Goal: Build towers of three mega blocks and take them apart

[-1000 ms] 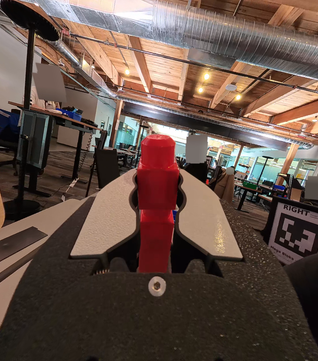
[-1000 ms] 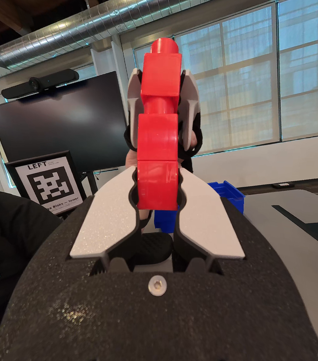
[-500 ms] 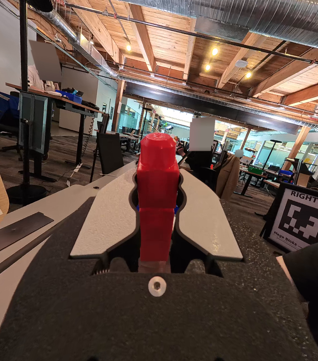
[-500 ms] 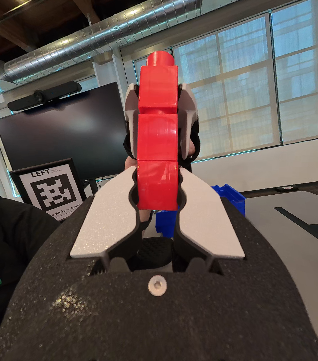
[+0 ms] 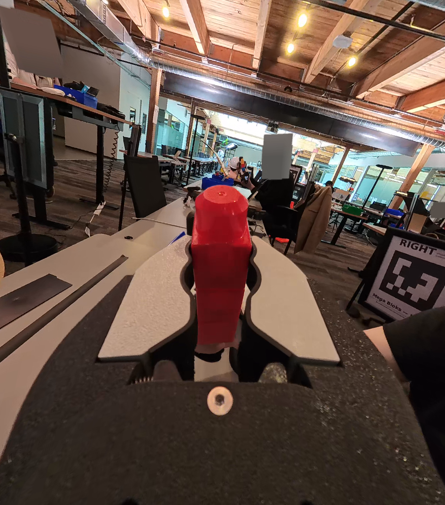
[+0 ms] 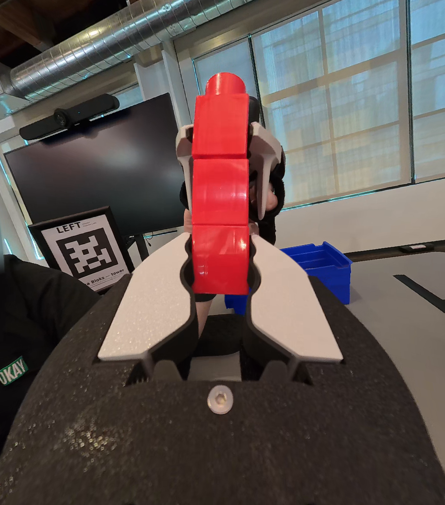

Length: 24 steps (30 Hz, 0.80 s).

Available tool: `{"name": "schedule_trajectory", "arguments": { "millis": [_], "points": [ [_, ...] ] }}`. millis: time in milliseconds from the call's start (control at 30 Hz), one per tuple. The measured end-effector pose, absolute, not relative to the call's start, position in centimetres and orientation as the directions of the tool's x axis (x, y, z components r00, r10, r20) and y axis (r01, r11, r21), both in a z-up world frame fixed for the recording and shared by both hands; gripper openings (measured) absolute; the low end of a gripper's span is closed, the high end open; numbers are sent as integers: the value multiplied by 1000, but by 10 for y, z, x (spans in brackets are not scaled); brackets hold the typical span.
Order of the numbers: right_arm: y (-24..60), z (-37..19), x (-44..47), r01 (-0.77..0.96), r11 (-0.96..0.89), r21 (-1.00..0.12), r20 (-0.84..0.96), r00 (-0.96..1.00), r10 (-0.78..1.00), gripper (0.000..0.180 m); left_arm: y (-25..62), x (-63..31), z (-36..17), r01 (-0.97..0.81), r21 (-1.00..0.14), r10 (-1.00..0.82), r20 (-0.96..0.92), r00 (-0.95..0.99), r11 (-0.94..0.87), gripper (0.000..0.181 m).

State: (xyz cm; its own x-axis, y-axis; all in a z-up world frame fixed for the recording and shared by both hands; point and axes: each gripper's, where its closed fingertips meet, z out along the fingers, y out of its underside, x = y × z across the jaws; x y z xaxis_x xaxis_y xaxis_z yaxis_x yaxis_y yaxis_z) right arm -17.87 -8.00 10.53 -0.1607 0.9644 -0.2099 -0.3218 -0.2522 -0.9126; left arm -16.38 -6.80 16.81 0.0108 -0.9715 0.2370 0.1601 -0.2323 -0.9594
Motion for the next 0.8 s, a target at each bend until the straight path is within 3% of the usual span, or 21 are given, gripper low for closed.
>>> {"name": "schedule_trajectory", "arguments": {
  "millis": [633, 800],
  "points": [
    [-83, 79, -196, -122, -215, -969, -202, -113, 973, 35, -67, -158, 147, -2, -976, -974, 215, 73, -216, 36],
    [-81, 80, -198, -135, -223, -966, -209, -107, 972, 35, -65, -167, 146, -10, -977, -973, 209, 92, -211, 35]
  ]
}}
